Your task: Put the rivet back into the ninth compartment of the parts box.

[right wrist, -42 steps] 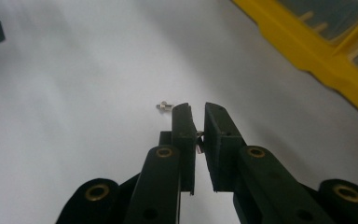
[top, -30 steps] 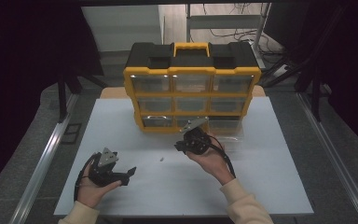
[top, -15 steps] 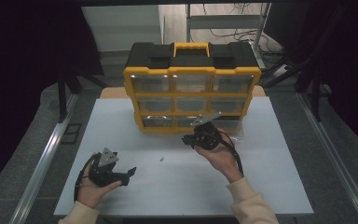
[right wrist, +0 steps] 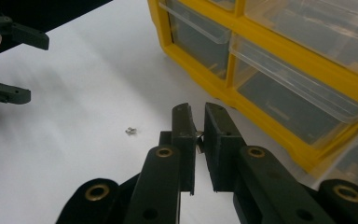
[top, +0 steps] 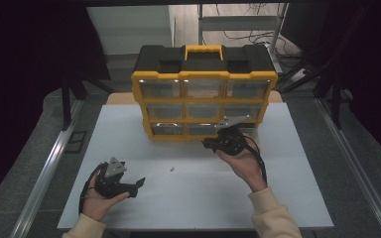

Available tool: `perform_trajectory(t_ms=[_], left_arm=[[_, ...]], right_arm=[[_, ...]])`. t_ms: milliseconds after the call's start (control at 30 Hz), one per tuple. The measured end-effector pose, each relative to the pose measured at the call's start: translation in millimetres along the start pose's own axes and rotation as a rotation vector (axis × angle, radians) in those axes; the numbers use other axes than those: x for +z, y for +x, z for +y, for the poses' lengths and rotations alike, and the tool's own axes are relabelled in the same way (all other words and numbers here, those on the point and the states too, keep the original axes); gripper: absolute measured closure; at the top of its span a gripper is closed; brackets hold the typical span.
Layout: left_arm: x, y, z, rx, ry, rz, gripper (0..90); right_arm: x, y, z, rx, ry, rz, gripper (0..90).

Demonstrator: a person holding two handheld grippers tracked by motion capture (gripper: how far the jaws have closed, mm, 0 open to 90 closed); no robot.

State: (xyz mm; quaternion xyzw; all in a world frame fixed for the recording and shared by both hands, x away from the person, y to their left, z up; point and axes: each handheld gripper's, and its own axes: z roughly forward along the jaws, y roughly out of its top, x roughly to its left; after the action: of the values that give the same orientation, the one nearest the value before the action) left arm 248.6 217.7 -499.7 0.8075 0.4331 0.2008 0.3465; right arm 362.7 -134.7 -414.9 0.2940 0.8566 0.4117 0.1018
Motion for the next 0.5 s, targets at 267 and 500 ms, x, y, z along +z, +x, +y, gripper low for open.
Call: perform_trajectory(t_ms=[267, 500], left_arm=[[0.2, 0.4, -0.2, -0.001, 0.000, 0.001, 9.4], [1.1, -0.7, 0.4, 0.005, 0.003, 0.002, 9.4]], right_arm=[[-7.4, -5.4, -0.8, 0.015, -0.011, -0.018, 83.0], [-16.3, -15.9, -3.3, 0.041, -0.024, -0.052, 83.0]])
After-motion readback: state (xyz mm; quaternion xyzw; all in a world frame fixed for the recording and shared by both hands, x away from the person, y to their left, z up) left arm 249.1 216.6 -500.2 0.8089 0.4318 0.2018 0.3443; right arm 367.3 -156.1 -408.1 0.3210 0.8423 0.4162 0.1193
